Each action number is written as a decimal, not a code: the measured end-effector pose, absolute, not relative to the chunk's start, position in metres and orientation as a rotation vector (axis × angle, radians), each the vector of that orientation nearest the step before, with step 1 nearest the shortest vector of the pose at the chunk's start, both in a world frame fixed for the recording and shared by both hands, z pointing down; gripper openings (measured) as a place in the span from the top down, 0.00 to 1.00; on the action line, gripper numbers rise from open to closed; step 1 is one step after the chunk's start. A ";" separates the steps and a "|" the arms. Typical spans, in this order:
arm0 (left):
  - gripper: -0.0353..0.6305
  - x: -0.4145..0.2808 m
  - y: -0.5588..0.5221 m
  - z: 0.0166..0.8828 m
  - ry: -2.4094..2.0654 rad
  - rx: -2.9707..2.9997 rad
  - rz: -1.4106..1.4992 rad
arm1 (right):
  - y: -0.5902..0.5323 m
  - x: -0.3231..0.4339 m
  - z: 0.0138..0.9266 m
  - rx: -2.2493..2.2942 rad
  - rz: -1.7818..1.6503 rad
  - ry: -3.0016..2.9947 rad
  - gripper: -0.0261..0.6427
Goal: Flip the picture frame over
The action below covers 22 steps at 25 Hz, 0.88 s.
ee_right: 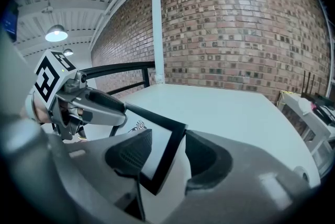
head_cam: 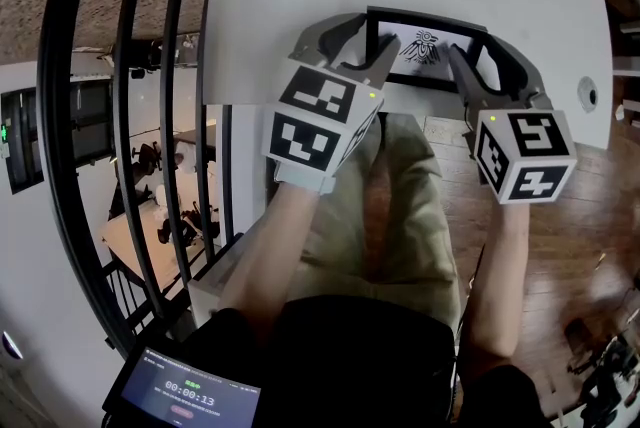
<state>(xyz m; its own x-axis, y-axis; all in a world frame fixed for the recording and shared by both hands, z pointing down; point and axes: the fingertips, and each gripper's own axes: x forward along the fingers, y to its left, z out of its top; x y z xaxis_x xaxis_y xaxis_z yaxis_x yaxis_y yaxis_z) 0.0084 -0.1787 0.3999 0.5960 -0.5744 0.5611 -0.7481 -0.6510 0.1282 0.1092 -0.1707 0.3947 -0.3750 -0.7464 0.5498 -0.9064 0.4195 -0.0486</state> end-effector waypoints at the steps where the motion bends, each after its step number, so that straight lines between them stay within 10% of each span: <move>1: 0.67 0.008 -0.179 0.401 -1.068 2.474 0.690 | -0.171 0.109 0.396 1.403 0.480 -2.229 0.69; 22: 0.67 0.012 -0.184 0.421 -1.051 2.454 0.708 | -0.178 0.112 0.417 1.400 0.501 -2.215 0.69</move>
